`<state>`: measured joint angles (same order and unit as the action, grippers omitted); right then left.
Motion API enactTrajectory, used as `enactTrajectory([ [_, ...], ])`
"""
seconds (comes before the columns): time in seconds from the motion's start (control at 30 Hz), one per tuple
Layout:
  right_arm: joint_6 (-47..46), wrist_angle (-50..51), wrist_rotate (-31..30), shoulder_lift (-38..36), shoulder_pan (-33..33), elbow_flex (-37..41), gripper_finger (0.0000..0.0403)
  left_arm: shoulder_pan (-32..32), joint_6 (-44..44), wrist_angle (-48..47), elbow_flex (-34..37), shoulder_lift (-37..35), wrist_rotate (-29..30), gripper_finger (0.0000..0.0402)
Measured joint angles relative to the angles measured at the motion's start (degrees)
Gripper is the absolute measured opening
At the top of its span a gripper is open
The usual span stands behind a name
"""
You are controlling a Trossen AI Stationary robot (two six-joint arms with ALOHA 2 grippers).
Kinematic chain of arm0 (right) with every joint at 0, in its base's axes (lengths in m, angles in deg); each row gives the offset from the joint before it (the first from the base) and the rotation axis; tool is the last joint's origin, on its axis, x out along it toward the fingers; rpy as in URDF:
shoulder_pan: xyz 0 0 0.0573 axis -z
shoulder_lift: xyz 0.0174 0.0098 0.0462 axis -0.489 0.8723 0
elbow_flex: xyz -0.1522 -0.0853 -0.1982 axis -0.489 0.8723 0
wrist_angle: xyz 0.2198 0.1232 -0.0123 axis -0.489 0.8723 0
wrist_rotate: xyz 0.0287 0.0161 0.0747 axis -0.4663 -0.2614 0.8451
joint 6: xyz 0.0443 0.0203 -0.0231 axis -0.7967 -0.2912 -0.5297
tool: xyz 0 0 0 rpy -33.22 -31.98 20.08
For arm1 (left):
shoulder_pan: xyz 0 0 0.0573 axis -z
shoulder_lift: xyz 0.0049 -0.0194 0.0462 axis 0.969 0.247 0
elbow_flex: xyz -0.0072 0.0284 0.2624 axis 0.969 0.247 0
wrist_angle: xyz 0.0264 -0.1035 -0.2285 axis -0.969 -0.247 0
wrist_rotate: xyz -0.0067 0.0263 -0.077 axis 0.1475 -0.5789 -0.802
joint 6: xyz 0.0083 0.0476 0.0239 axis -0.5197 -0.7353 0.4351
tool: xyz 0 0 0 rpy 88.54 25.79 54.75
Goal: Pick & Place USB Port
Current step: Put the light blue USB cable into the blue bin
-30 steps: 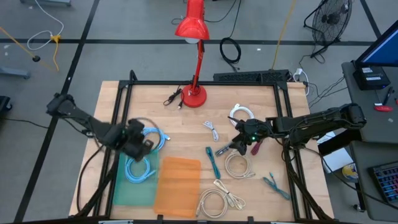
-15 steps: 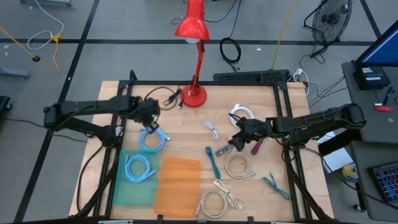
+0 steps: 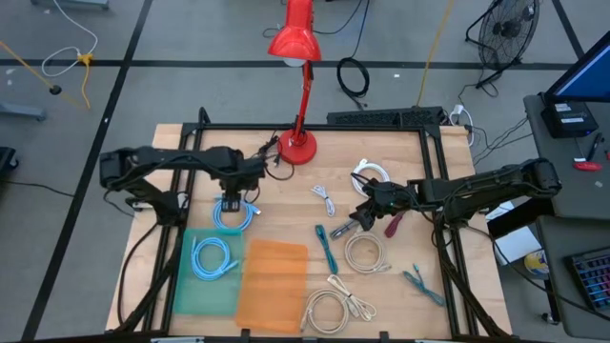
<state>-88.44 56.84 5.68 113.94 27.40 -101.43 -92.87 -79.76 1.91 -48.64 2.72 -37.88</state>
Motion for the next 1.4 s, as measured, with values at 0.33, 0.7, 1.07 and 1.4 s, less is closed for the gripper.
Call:
enactTrajectory([
  [0.33, 0.0, 0.0, -1.3, 0.0, 0.0, 0.0, 0.0208, 2.1, -0.7, 5.6, 1.8, 8.2, -5.3, 0.0177],
  [0.7, -1.5, 0.0, -1.2, 0.0, 0.0, 0.0, 0.0208, 1.3, 5.7, 10.9, 4.5, 10.2, -1.6, 0.0036],
  [1.07, -1.9, 0.0, -1.3, 0.0, 0.0, 0.0, 0.0208, -4.3, 10.6, 5.3, 4.3, 3.6, 7.8, 0.0036],
  [1.4, -2.1, 0.0, -3.1, 0.0, 0.0, 0.0, 0.0208, -9.0, 18.0, -7.5, 0.1, -17.2, 2.4, 0.0036],
])
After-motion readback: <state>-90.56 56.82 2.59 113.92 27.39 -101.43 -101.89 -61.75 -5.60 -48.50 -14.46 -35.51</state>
